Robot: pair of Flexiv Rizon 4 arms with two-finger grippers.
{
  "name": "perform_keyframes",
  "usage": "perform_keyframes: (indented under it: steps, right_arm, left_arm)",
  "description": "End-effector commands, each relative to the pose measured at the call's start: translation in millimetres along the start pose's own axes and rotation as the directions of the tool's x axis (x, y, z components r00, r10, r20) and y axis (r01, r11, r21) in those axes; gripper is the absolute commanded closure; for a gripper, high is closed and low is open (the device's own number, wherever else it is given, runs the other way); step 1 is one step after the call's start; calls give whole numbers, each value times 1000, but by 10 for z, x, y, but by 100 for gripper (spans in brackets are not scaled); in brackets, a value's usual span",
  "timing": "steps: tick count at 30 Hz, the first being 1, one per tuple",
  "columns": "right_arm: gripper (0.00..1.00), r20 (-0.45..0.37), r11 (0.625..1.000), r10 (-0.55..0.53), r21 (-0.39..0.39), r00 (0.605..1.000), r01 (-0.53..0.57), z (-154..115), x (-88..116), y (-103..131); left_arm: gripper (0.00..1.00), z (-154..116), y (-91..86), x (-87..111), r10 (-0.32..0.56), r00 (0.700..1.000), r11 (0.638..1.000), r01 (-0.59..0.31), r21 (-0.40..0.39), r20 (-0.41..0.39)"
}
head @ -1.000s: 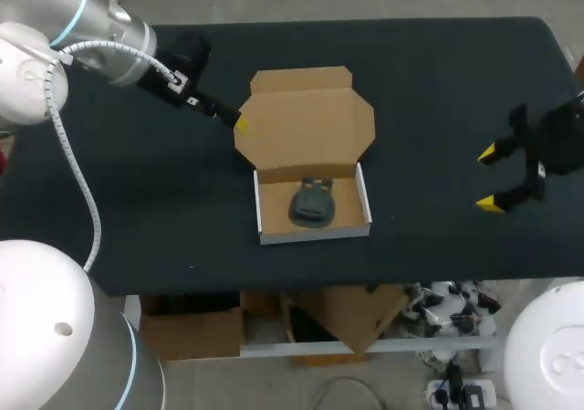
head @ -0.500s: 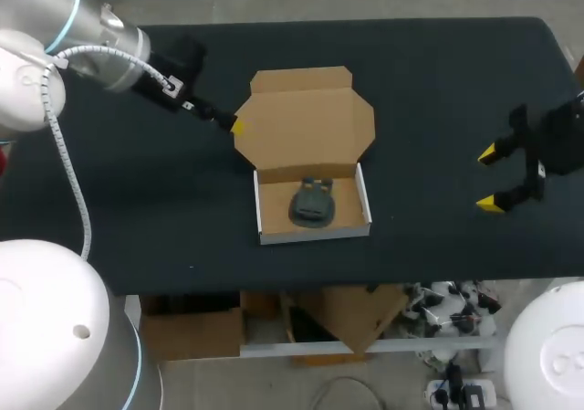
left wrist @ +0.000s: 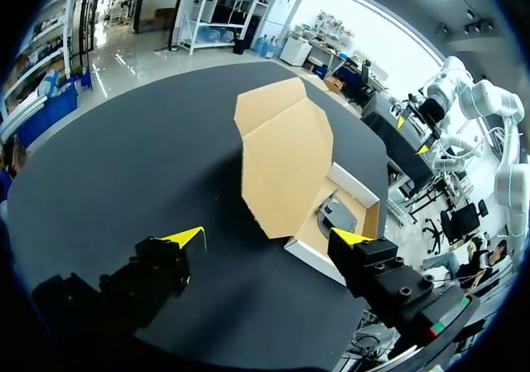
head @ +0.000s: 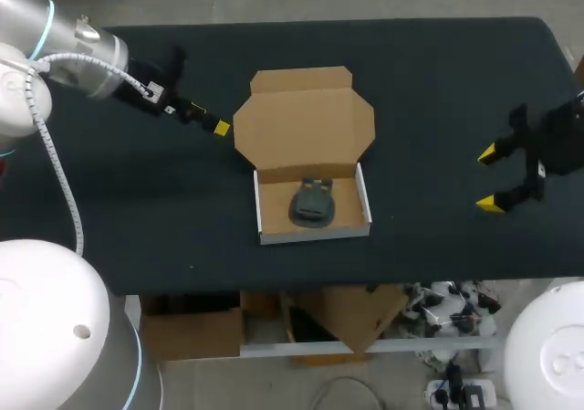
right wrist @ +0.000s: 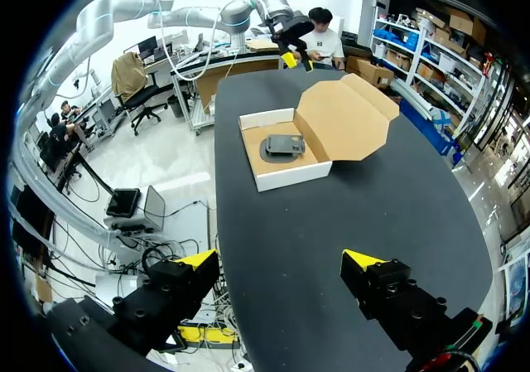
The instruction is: Assemble the packaging by folding the flat box into shape, placing the metal phone stand inside, and closing the box properly
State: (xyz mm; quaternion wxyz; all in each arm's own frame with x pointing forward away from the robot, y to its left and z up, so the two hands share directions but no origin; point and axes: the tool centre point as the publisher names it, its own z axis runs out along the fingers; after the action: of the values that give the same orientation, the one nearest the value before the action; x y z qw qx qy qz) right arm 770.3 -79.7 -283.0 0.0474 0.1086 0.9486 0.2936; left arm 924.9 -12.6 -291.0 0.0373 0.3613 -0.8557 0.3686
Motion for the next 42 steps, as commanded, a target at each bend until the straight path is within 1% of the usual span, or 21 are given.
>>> perform_keyframes:
  steps: [1, 3, 9, 15, 17, 32, 38, 42]
  right_arm:
    - [0, 1, 1000, 0, -1, 1000, 0, -5, 5, -4]
    - [0, 1, 1000, 0, -1, 1000, 0, -5, 5, -4]
    - [0, 1, 1000, 0, -1, 1000, 0, -5, 5, -4]
    - [0, 1, 1000, 0, -1, 1000, 0, -5, 5, -4]
    - [0, 1, 1000, 0, -1, 1000, 0, -5, 5, -4]
    - [0, 1, 1000, 0, -1, 1000, 0, -5, 5, -4]
    - [0, 1, 1000, 0, -1, 1000, 0, -5, 5, -4]
    - [0, 1, 1000, 0, -1, 1000, 0, -5, 5, -4]
  left_arm:
    - [0, 79, -58, -136, -8, 1000, 1000, 7, -9, -13]
    - [0, 92, -63, -186, -14, 1000, 1000, 14, -6, -19]
    - [0, 122, -87, -315, 7, 997, 1000, -6, 23, -71]
    - [0, 177, -117, -393, 14, 996, 999, -11, 36, -93]
    - [0, 208, -126, -413, 11, 992, 999, -6, 41, -122]
    - [0, 447, -228, -396, 61, 973, 997, -47, 68, -222]
    - [0, 534, -266, -348, 78, 962, 995, -58, 80, -263]
    - [0, 574, -286, -309, 82, 958, 995, -61, 85, -275]
